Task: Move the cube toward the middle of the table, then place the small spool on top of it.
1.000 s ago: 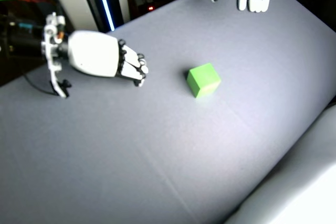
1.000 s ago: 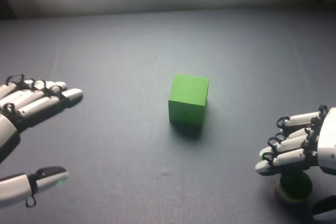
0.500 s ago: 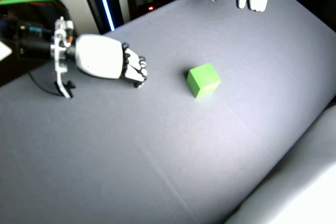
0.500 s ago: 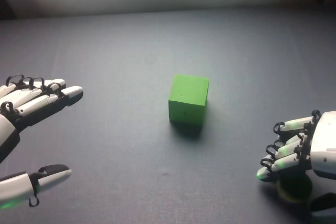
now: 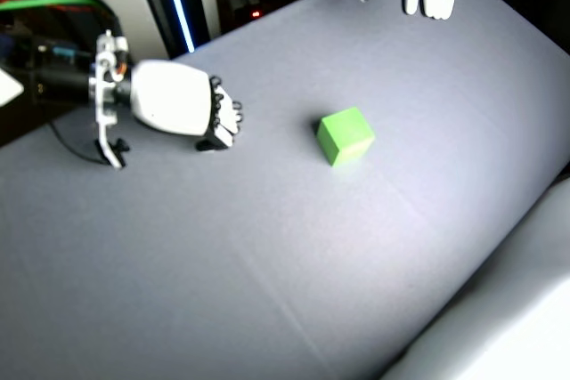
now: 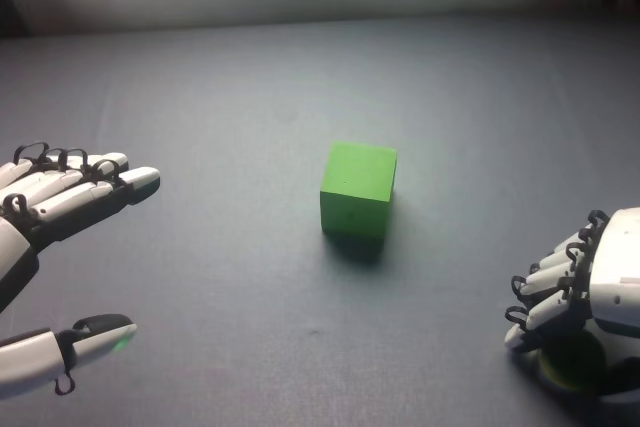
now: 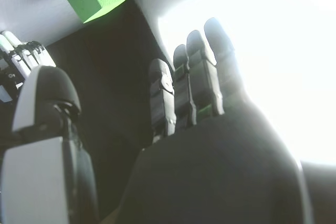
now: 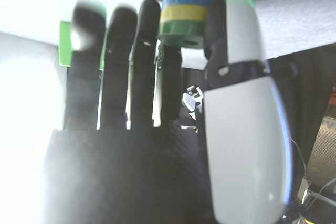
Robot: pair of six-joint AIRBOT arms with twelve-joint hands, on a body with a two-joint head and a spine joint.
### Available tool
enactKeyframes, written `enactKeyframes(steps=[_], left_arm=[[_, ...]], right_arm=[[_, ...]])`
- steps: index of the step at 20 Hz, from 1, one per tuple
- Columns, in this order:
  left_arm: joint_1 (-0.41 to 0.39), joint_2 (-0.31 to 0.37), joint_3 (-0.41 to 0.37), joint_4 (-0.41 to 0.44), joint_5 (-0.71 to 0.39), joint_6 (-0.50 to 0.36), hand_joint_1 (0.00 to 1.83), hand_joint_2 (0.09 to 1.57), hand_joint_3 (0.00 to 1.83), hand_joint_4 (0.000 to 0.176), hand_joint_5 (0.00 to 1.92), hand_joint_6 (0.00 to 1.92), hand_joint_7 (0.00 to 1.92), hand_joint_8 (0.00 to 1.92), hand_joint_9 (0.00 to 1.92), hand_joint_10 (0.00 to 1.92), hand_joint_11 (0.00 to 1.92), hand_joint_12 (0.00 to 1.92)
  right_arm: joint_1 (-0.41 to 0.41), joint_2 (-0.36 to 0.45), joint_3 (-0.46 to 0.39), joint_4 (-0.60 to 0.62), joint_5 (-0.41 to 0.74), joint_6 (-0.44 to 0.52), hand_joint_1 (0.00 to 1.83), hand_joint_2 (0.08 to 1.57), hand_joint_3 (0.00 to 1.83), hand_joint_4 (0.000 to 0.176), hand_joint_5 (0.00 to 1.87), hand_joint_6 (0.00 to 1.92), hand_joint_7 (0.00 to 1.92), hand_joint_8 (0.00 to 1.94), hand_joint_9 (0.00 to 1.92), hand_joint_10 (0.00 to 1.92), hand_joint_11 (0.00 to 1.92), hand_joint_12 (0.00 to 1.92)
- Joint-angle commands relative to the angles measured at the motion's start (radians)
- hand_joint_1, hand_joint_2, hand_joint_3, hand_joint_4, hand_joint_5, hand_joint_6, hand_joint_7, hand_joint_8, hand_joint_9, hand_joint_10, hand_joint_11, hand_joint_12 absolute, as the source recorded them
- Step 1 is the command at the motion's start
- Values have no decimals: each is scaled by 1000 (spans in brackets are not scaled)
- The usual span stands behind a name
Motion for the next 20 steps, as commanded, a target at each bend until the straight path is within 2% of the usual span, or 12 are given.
enactKeyframes(steps=[1,3,5,7,10,11,14,15,16,17,18,20], left_arm=[[-3,-4,-1,5,-128,-4,856,1084,0,80,344,7,276,8,273,8,88,501],[-3,-4,-1,5,-128,-4,839,1088,1,82,345,6,278,7,277,8,92,505],[0,-4,-1,4,-129,-5,803,1085,1,94,345,3,281,5,273,4,67,496],[0,-4,-1,4,-127,-6,839,1091,1,90,346,2,284,4,271,2,56,495],[2,-4,-1,4,-127,-7,876,1084,0,94,359,5,298,6,266,3,31,491],[3,-4,-1,4,-127,-8,875,1082,0,96,361,5,301,7,267,3,28,493],[4,-3,-1,4,-127,-10,879,1085,0,92,371,7,303,5,256,1,0,487],[4,-3,0,4,-124,-10,868,1084,0,93,374,7,306,5,258,1,4,488],[4,-2,1,4,-122,-11,876,1083,0,94,374,5,305,3,255,0,0,473],[4,-2,2,4,-119,-12,877,1083,0,87,379,6,311,5,257,1,0,469],[4,-3,3,4,-117,-13,874,1083,0,83,380,6,309,4,254,0,0,466],[4,-3,5,6,-114,-15,876,1084,0,74,378,3,309,2,256,1,4,462]], right_arm=[[13,-3,3,25,87,0,1150,1123,0,0,951,1012,753,1385,818,1706,814,1903],[22,-3,7,31,89,0,1234,1133,0,0,957,852,912,1333,849,1648,747,1869],[43,-7,22,58,112,0,1163,1115,1,0,971,982,865,1250,929,1637,915,1866],[81,-20,51,113,160,0,1267,1105,0,0,1066,610,987,1240,1053,1320,1025,1615],[148,-54,93,156,180,-10,1256,1117,1,0,972,798,1006,1178,959,1148,806,1586],[170,-69,109,165,182,-11,1255,1132,1,0,960,782,965,1271,918,1331,785,1737],[238,-122,162,186,182,-11,1261,1089,0,0,957,866,1134,892,1010,791,692,1395],[259,-139,179,188,180,-11,1270,1068,0,0,973,888,1210,727,1113,726,830,1337],[276,-152,191,187,176,-11,1273,1061,0,0,969,917,1241,664,1118,665,751,1349],[295,-168,206,186,168,-12,1268,1061,1,0,981,904,1228,685,1142,632,794,1309],[312,-183,219,184,159,-15,1234,1087,4,2,993,949,1100,823,1032,571,613,1348],[352,-211,243,173,119,-33,1225,1098,1,19,991,947,1062,895,978,607,552,1446]])
